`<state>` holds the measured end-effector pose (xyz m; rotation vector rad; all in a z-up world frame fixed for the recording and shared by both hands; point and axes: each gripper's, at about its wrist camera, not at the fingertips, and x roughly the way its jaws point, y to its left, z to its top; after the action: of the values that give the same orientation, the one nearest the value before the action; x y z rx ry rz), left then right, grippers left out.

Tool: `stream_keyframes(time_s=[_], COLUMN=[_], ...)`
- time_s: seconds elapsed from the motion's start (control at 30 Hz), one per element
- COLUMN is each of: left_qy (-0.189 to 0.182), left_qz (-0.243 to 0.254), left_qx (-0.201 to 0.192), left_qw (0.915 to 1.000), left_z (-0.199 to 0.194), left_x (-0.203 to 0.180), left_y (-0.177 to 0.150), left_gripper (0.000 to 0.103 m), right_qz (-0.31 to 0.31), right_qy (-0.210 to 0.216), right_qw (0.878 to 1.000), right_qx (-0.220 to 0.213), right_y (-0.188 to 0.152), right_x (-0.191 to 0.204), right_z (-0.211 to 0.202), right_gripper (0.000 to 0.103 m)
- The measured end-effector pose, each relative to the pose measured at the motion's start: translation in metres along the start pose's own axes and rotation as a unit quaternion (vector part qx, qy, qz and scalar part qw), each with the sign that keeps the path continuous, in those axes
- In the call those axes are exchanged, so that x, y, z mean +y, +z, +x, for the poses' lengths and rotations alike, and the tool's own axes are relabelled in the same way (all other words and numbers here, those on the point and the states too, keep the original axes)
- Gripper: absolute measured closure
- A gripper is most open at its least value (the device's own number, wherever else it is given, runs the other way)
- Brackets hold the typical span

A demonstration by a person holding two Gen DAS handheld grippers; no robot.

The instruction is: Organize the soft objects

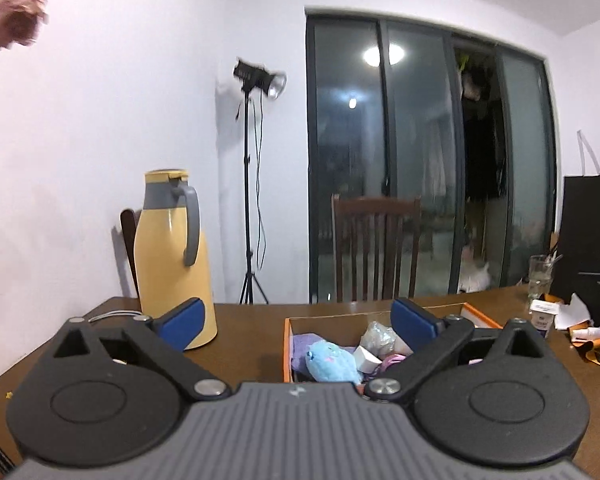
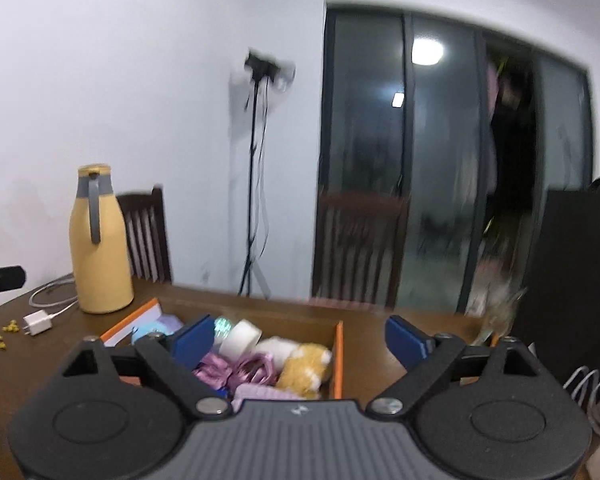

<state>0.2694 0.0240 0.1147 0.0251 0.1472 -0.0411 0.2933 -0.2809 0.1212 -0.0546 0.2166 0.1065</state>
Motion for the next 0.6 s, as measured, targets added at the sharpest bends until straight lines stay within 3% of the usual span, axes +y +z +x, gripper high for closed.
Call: stream_keyframes(time_s=[0.1,0.4,0.6], left_qy=[0.001,0.017,-0.003], left_qz=[-0.002,-0.027,-0.049], left_qx=[-0.005,0.004,0.026], left_qw=[1.0,0.9995,0.9985], left_z=[-0.016,-0.049,-0.097], left_x=[0.001,0.01,0.011], left_y=[-0.013,-0.028,-0.059], left_gripper=[0.0,0.0,0.0], right_qz=[0.005,0.047,0.049], right_qy=[-0.005,0.002,0.017], right_qw=[1.0,0.999,0.999], right_qx=[-0.016,0.011,0.015], right_y=[-0.013,-0.033,-0.071], right_x=[0.004,0.015,0.037], right_z=[-0.015,-0.044,-0.096], right_gripper=[0.004,0.004,0.003])
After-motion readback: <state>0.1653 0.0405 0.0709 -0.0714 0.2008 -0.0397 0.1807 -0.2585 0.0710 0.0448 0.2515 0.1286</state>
